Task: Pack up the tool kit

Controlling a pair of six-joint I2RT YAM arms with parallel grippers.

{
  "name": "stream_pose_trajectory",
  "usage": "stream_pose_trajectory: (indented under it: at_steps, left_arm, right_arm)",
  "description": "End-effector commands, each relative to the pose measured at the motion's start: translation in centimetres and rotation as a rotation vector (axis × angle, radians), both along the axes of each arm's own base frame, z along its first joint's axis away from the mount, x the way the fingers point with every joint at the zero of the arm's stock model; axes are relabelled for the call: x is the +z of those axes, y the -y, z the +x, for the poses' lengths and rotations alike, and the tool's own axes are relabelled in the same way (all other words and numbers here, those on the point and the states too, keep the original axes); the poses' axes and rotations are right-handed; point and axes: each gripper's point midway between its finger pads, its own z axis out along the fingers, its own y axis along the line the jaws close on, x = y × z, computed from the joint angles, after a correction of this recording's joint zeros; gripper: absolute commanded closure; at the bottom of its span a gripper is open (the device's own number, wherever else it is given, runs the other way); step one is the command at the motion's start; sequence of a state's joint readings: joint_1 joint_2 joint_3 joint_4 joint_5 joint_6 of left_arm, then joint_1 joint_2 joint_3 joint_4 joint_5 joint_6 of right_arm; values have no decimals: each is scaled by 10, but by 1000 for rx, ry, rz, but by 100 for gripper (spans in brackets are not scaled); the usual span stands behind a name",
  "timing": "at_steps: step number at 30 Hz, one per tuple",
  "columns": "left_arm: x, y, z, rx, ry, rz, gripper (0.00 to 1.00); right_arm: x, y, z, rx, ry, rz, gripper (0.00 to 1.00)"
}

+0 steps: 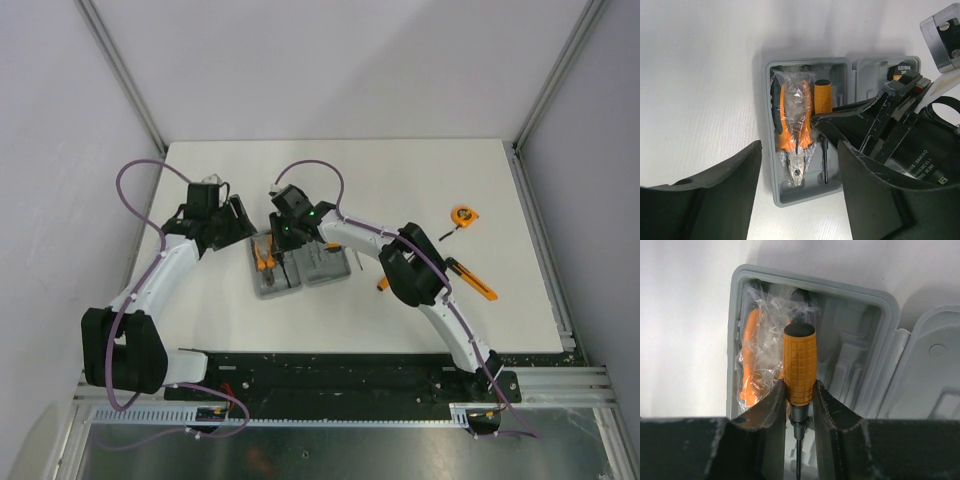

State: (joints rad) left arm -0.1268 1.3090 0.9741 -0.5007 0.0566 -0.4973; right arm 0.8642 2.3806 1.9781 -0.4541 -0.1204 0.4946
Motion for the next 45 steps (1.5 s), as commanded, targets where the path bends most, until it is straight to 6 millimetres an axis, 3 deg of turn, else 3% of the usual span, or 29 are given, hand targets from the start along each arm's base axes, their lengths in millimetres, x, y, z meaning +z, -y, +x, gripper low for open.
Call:
stream_pose_trajectory:
  at_steps: [1,5,10,14,19,25,34,39,45]
  left_arm:
    - [8,-3,0,3,31,-10,34]
    - [9,-2,0,-1,33,-14,34]
    - [7,0,0,-3,22,-25,33]
    - [5,2,1,-6,14,-38,30]
    - [7,3,4,-8,16,-40,28]
    - [10,4,7,-3,21,-48,25]
    - [10,11,11,-15,6,-82,24]
    - [5,27,19,-57,-15,-141,36]
    - [-10,60,34,-145,-48,-214,61]
  right_arm:
    - [-7,0,5,-26,12,-17,100]
    - [-9,4,8,-57,13,-32,97]
    - [-3,3,10,-81,11,-23,72]
    - [19,-3,12,-80,29,24,49]
    - [48,-7,13,-73,62,74,42]
    - [70,4,15,-103,100,75,41]
    - [74,22,13,-138,128,31,43]
    - [70,34,-1,-118,124,31,60]
    - [47,45,-33,-27,56,25,83]
